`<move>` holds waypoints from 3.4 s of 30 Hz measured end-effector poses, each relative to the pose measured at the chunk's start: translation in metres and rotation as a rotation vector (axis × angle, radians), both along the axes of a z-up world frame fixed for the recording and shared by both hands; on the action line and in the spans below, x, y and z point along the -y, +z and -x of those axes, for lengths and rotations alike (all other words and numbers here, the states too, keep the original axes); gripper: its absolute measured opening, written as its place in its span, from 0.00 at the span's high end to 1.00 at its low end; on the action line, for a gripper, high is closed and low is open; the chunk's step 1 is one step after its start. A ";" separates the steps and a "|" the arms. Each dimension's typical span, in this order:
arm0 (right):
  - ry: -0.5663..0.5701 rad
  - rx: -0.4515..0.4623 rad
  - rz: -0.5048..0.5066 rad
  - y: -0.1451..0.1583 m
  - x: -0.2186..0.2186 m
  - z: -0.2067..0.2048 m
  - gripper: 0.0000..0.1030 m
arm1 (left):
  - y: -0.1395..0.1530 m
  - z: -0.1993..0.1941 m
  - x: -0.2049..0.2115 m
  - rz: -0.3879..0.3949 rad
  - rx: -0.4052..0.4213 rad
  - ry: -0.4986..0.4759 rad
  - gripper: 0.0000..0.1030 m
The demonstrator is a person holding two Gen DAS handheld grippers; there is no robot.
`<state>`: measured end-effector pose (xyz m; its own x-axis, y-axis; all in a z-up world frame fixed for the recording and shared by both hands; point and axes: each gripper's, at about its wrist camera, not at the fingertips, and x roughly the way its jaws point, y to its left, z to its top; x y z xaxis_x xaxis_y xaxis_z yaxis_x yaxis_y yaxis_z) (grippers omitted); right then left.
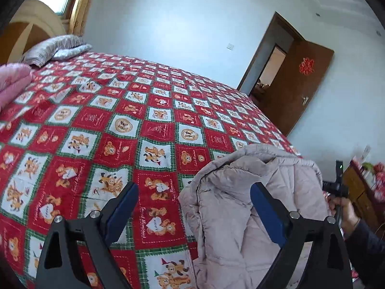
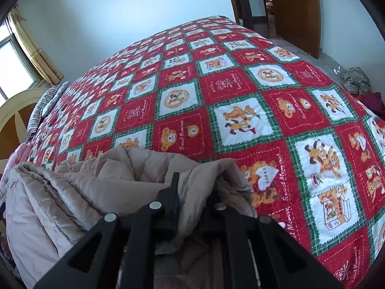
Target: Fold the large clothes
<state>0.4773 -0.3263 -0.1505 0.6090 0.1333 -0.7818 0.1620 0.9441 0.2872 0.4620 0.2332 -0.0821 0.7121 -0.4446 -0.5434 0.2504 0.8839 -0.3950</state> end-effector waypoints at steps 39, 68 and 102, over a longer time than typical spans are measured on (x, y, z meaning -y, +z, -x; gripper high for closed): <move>0.162 0.221 0.007 0.074 -0.047 0.049 0.35 | -0.038 -0.015 0.217 -0.665 0.162 0.190 0.02; 0.160 0.090 0.211 -0.025 -0.089 -0.002 0.31 | -0.095 -0.081 0.188 -0.569 -0.012 0.196 0.01; 0.084 0.179 0.315 0.030 -0.117 0.072 0.23 | -0.037 0.092 0.084 -0.409 0.021 0.384 0.01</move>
<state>0.4057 -0.2095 -0.1204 0.7371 -0.0419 -0.6745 0.0537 0.9986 -0.0033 0.3696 0.1497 -0.1192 0.7938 0.0931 -0.6010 -0.1159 0.9933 0.0008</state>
